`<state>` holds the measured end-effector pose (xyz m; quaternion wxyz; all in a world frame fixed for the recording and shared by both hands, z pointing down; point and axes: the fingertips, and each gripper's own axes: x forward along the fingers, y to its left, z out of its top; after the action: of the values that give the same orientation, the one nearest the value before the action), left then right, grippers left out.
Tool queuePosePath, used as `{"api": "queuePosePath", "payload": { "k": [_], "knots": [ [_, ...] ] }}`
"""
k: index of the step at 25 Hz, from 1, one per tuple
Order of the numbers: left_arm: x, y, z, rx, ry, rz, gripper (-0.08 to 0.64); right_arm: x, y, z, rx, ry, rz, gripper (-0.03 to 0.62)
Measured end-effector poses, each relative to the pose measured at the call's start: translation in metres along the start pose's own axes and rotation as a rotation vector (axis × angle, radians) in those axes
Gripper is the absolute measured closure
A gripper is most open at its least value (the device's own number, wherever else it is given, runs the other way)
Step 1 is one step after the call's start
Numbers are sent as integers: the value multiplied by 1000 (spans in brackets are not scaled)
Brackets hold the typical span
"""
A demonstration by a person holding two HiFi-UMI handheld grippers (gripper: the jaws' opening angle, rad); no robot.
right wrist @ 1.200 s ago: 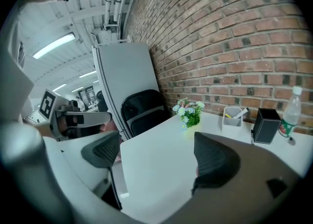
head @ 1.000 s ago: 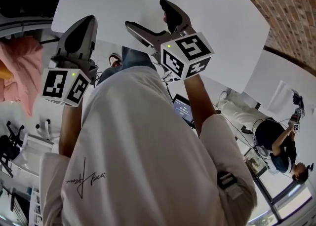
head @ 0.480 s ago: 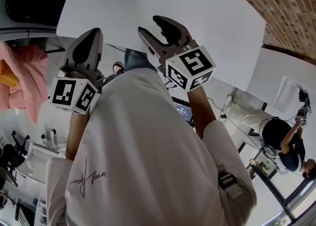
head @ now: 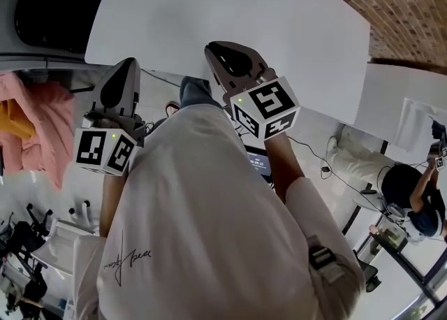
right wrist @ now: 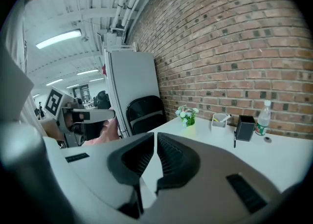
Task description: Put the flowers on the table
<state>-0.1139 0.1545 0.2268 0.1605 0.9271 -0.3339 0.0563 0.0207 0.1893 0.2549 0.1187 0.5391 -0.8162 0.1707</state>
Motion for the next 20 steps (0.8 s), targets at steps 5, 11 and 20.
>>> {"api": "queuePosePath", "payload": {
  "k": [5, 11, 20],
  "knots": [
    [-15, -6, -3, 6, -2, -2, 555, -17, 13, 6, -24, -34, -1, 568],
    [-28, -13, -12, -2, -2, -8, 555, -31, 26, 3, -25, -44, -4, 568],
    [-37, -10, -19, -14, -30, 8, 555, -35, 34, -5, 22, -66, -61, 568]
  ]
}}
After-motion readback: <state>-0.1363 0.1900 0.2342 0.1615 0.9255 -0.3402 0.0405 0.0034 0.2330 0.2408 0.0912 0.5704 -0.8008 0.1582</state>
